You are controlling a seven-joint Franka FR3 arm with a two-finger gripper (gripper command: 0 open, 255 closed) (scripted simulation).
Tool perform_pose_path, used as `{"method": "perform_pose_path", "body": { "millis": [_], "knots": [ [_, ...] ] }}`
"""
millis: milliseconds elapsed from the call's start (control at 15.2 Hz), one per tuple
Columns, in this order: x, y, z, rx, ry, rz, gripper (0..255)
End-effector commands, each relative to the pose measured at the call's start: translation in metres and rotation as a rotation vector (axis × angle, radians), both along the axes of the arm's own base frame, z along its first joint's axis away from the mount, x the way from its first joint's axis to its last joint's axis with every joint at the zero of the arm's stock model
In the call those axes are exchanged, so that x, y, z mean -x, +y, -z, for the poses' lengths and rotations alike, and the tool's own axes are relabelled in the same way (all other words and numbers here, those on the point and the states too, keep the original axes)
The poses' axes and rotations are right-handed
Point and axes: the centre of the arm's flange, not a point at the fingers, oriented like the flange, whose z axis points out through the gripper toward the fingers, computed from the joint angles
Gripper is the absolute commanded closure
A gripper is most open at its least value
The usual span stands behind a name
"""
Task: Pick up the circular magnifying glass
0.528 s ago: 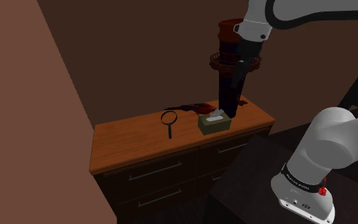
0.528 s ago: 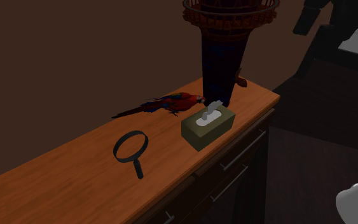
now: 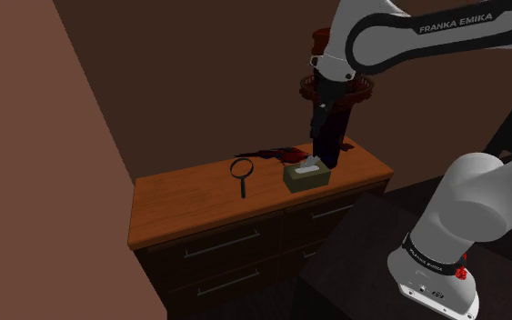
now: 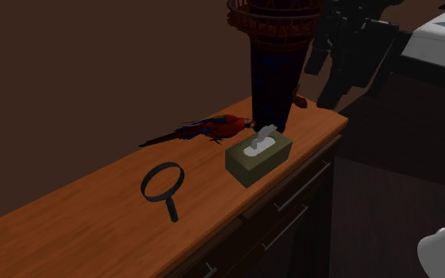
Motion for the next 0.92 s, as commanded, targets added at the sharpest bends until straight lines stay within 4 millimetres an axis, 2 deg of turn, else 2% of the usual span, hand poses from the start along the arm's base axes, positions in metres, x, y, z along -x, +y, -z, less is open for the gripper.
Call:
{"method": "perform_pose_path", "body": {
  "millis": [0,858],
  "knots": [
    [-0.017,0.002,0.015,0.003,-0.021,-0.044,0],
    [-0.135,0.034,0.121,0.023,-0.134,-0.319,0]
  ]
}}
